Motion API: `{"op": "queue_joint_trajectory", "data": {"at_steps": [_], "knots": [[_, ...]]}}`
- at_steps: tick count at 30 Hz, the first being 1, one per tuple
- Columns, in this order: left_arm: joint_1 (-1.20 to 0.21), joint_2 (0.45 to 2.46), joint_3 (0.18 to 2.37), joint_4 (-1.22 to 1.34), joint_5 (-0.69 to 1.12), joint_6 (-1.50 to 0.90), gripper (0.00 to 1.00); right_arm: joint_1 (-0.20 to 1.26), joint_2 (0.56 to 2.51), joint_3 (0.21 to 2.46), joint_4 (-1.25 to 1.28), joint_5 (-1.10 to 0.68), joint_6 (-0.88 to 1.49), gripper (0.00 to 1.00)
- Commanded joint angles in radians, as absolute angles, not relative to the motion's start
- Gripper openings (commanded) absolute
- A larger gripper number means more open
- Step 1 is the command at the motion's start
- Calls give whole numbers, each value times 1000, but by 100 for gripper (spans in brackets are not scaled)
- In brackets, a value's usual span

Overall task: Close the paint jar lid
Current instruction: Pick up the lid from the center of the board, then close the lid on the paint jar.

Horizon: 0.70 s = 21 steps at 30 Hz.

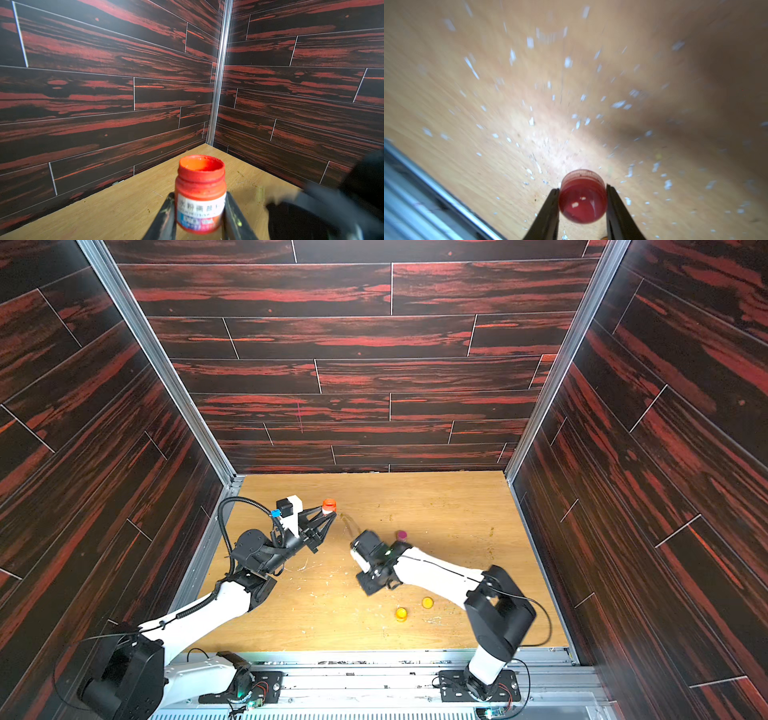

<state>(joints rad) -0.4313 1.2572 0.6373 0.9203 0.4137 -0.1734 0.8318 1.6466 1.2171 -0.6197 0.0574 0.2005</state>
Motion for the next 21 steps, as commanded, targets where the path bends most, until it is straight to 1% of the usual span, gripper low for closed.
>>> {"op": "queue_joint_trajectory", "data": {"at_steps": [1,6,12,15,21], "knots": [[-427,1280,695,1004,459,-178,32,749,1587,1273,-636,-75,183,32],[-426,1349,748,1041,503,-182,32,581,1542,1364,-666,-266,169,32],[-427,1447,815,1122,567,-209,32,453,1547,1523,-736,-469,143,32],[-426,1477,833,1144,598,-217,32,419,1562,1598,-768,-550,131,32],[-428,1477,810,1131,654,-219,31,414,1593,1717,-839,-661,99,32]]}}
